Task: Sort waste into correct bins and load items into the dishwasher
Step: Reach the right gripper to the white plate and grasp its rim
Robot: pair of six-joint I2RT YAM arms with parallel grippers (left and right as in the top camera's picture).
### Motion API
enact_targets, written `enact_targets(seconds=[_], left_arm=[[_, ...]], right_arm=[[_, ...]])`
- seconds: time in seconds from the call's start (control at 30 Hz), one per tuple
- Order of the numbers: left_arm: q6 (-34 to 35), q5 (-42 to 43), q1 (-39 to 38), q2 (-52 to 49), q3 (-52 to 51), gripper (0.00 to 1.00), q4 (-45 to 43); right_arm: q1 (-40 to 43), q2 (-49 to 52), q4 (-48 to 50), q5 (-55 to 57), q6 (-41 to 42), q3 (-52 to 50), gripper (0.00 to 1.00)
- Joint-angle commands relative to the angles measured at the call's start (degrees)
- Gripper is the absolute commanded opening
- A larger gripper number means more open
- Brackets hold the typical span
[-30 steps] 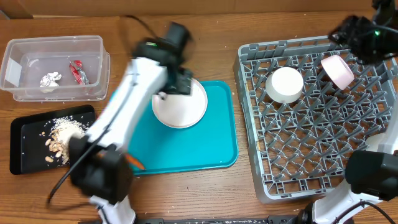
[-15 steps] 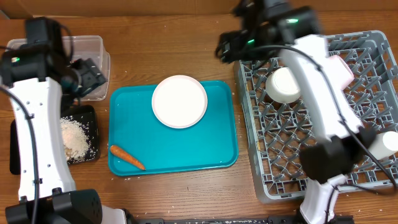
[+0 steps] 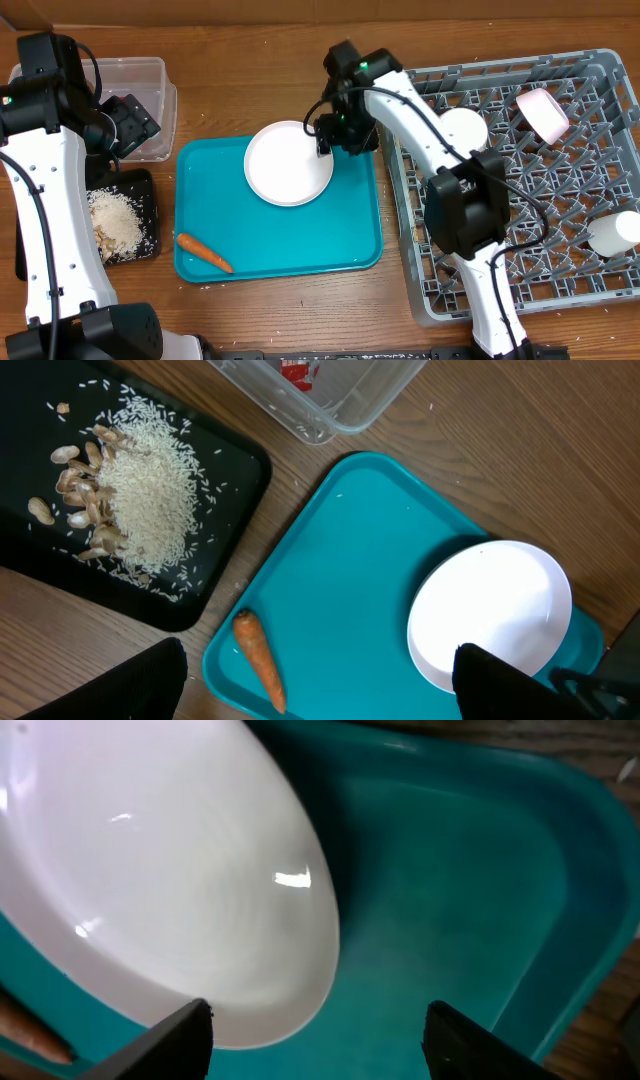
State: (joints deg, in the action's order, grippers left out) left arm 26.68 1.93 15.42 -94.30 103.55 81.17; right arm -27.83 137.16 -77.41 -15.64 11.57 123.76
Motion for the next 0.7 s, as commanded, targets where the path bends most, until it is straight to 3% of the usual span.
enact_targets(seconds=[0.0, 0.23, 0.43, 0.67], left_arm=[[0.5, 0.7, -0.1, 0.3, 0.7, 0.87, 0.0], [0.5, 0.7, -0.1, 0.3, 0.7, 0.87, 0.0], [0.5, 0.7, -0.1, 0.3, 0.7, 0.87, 0.0], [0.5, 0.6, -0.1, 0.3, 0.7, 0.87, -0.2]], right_arm=[[-0.8, 1.4, 1.4, 0.2, 0.9, -1.0, 0.68], [-1.8, 4.2, 4.4, 1.8, 2.2, -4.0, 0.52], [-1.7, 4.3, 6.0, 3.2, 2.2, -4.8, 0.04], [1.7, 1.1, 0.0, 7.3, 2.2, 4.8, 0.04]])
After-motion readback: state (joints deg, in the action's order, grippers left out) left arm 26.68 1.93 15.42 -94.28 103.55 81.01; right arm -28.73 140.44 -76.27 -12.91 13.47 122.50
